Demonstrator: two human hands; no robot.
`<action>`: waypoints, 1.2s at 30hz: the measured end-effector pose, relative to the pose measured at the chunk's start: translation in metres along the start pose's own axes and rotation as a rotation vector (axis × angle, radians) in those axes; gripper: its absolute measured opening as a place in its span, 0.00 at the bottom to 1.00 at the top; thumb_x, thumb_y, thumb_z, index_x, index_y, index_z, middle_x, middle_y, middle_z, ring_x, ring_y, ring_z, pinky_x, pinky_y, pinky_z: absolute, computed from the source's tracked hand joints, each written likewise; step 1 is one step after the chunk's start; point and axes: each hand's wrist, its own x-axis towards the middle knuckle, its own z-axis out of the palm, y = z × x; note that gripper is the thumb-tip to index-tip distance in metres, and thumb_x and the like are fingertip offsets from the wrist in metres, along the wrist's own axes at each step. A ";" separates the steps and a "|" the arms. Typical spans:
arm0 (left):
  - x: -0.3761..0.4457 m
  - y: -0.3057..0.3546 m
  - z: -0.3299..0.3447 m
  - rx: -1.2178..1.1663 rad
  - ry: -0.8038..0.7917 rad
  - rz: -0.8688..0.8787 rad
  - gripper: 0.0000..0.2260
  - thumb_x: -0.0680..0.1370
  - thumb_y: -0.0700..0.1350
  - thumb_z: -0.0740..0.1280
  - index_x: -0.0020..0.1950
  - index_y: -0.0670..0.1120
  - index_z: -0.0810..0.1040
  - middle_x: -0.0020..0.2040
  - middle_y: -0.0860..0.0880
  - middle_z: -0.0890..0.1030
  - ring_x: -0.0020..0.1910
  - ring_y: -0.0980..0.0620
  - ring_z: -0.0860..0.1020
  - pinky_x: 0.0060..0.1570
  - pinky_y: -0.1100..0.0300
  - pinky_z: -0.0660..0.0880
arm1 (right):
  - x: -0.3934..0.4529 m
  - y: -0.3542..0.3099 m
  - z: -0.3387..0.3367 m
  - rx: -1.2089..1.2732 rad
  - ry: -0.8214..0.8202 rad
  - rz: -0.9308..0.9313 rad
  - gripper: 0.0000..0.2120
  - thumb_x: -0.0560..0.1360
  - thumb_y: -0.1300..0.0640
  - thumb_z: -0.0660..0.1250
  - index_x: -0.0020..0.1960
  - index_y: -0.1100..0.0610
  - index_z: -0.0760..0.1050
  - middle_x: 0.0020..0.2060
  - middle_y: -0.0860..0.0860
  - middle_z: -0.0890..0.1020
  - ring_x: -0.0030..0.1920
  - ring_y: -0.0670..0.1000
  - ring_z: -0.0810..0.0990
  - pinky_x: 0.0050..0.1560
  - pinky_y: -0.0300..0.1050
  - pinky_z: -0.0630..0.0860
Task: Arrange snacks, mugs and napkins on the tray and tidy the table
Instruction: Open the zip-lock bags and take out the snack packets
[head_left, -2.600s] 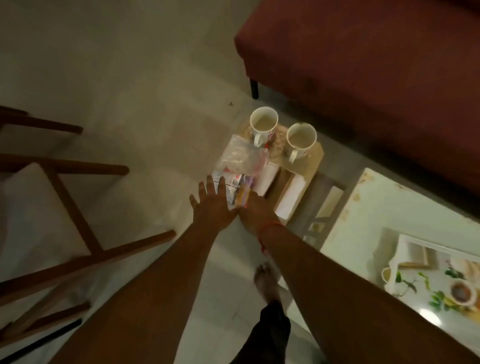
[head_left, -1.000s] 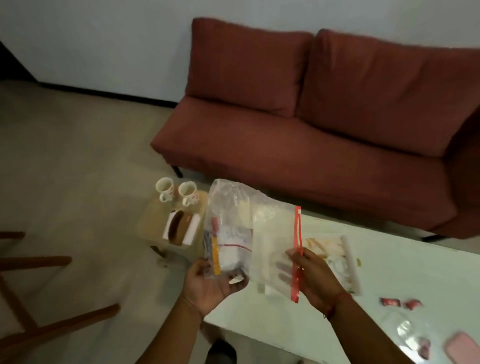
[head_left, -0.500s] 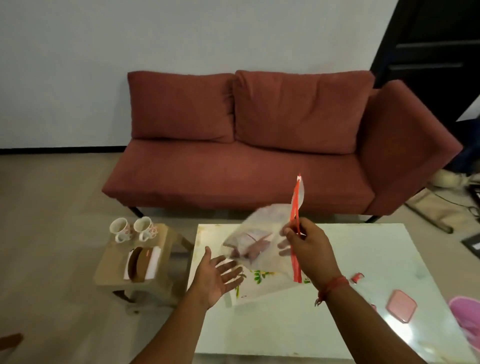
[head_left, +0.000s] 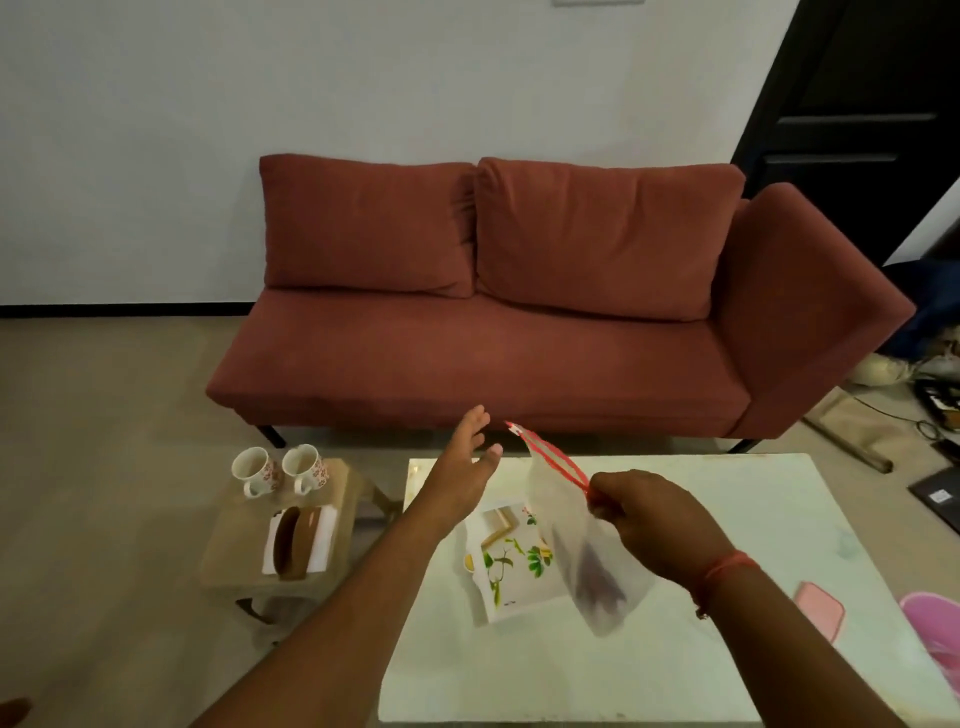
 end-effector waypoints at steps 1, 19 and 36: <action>0.000 -0.002 -0.003 0.020 -0.025 0.014 0.26 0.82 0.45 0.62 0.78 0.55 0.58 0.72 0.62 0.66 0.71 0.61 0.65 0.68 0.59 0.64 | -0.001 0.001 -0.003 -0.026 0.000 -0.003 0.06 0.78 0.57 0.64 0.44 0.48 0.75 0.39 0.44 0.79 0.41 0.47 0.75 0.38 0.38 0.72; -0.022 0.073 0.045 -0.060 0.169 0.398 0.07 0.81 0.43 0.66 0.46 0.54 0.79 0.34 0.53 0.82 0.35 0.58 0.80 0.40 0.65 0.77 | 0.009 0.036 -0.078 0.246 0.177 -0.164 0.08 0.75 0.50 0.70 0.51 0.52 0.77 0.46 0.45 0.79 0.46 0.46 0.78 0.47 0.43 0.76; -0.028 0.131 0.094 0.177 0.339 0.615 0.07 0.82 0.40 0.63 0.45 0.43 0.78 0.36 0.56 0.81 0.36 0.60 0.80 0.37 0.69 0.73 | 0.018 0.034 -0.111 0.254 0.417 -0.314 0.02 0.76 0.51 0.68 0.46 0.49 0.77 0.41 0.45 0.80 0.41 0.48 0.77 0.41 0.50 0.76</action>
